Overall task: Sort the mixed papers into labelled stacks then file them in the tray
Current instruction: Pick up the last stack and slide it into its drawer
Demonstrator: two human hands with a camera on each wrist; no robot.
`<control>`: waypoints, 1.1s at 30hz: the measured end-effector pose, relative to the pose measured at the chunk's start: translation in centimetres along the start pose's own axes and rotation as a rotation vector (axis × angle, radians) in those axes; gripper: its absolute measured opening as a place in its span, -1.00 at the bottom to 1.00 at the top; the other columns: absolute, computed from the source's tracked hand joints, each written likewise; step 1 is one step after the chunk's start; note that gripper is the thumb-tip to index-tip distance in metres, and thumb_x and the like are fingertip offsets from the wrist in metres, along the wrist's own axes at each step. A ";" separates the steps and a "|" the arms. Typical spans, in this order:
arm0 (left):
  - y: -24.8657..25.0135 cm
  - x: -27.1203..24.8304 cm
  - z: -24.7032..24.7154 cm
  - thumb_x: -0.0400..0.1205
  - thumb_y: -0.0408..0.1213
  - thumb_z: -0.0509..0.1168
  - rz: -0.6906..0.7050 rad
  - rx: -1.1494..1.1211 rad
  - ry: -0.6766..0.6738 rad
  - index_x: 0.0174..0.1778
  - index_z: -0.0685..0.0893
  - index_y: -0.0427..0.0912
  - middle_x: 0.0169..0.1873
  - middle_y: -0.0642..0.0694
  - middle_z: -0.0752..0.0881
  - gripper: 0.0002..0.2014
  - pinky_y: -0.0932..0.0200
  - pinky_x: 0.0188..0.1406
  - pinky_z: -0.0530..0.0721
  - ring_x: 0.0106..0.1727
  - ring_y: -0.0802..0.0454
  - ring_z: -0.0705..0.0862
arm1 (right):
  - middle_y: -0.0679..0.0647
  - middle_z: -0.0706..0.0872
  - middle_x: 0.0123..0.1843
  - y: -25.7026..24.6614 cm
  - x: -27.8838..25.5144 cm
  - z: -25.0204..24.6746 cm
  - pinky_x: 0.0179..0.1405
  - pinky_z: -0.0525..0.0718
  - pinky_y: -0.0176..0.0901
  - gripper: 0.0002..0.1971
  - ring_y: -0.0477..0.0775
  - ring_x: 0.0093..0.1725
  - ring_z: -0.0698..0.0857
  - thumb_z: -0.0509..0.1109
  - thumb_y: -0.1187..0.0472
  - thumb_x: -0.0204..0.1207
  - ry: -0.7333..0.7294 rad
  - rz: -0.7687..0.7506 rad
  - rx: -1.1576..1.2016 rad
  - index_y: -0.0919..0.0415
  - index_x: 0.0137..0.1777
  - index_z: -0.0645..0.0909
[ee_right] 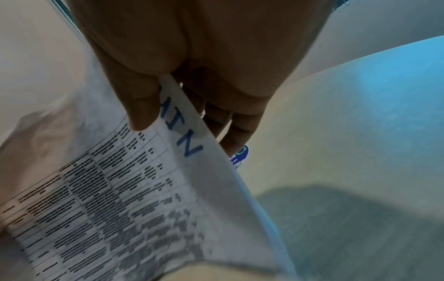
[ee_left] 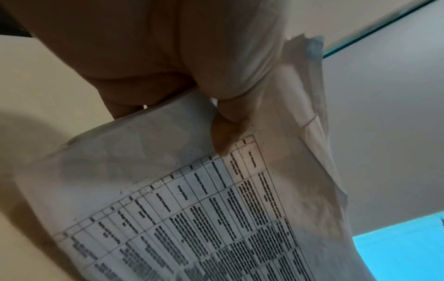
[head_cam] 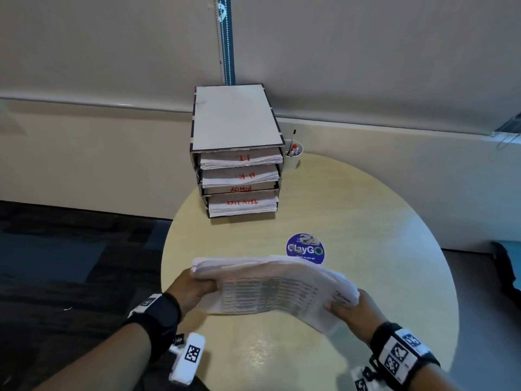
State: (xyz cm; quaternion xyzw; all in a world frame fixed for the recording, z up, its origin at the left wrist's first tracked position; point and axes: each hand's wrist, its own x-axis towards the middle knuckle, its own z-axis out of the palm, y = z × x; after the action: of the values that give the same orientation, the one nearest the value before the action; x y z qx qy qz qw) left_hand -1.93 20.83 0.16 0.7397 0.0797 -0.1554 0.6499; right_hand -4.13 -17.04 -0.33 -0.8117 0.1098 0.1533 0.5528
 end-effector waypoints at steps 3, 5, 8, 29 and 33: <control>1.4 0.7 -1.4 0.26 -0.20 0.48 -0.060 0.034 -0.079 0.12 0.80 -0.23 0.01 -0.17 0.85 -0.51 0.01 0.09 0.74 0.10 -0.15 0.80 | 0.22 0.86 0.02 -1.3 0.3 -0.8 0.09 0.77 0.29 -0.62 0.30 0.05 0.82 0.66 0.34 0.35 -0.142 -0.020 0.200 0.23 0.17 0.73; 2.4 1.0 -2.3 0.32 -0.27 0.50 -0.129 -0.013 -0.150 0.16 0.77 -0.31 0.05 -0.27 0.83 -0.54 0.00 0.09 0.74 0.11 -0.23 0.79 | 0.31 0.83 0.08 -1.9 0.2 -1.0 -0.01 0.79 0.19 -0.29 0.31 0.04 0.82 0.77 0.16 0.08 -0.231 0.036 0.364 0.31 0.27 0.67; 3.1 1.5 -3.3 0.22 -0.30 0.57 -0.224 -0.090 -0.167 0.11 0.77 -0.39 0.07 -0.41 0.79 -0.48 -0.24 0.24 0.67 0.12 -0.42 0.76 | 0.33 0.81 0.15 -2.4 -0.3 -0.4 0.11 0.74 0.42 -0.19 0.41 0.13 0.79 0.80 0.04 0.00 -0.278 0.110 0.347 0.28 0.29 0.66; -6.9 0.8 -3.2 0.62 -0.07 0.36 -0.350 0.330 0.076 0.08 0.61 -0.07 0.14 -0.21 0.74 -0.79 0.22 -0.16 0.62 -0.15 0.12 0.73 | 0.36 0.79 0.20 -3.9 2.5 2.4 0.03 0.79 0.31 -0.66 0.35 0.12 0.81 0.23 0.59 0.59 -0.045 0.299 0.818 0.40 0.31 0.59; -8.5 -0.1 -2.4 0.63 0.17 0.26 -0.277 0.961 -0.249 0.66 0.30 -0.02 0.59 -0.03 0.34 -0.30 0.18 0.50 0.34 0.59 -0.01 0.36 | 0.29 0.85 0.04 -5.4 3.9 3.7 -0.12 0.83 0.18 -0.74 0.24 -0.08 0.86 0.20 0.57 0.63 0.011 0.300 0.863 0.36 0.19 0.64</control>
State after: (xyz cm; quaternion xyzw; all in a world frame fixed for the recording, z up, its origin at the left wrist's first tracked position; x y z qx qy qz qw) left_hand -4.47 24.41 -7.48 0.9132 0.0185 -0.3461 0.2145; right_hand 0.92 -11.60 1.64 -0.4832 0.2829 0.1675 0.8114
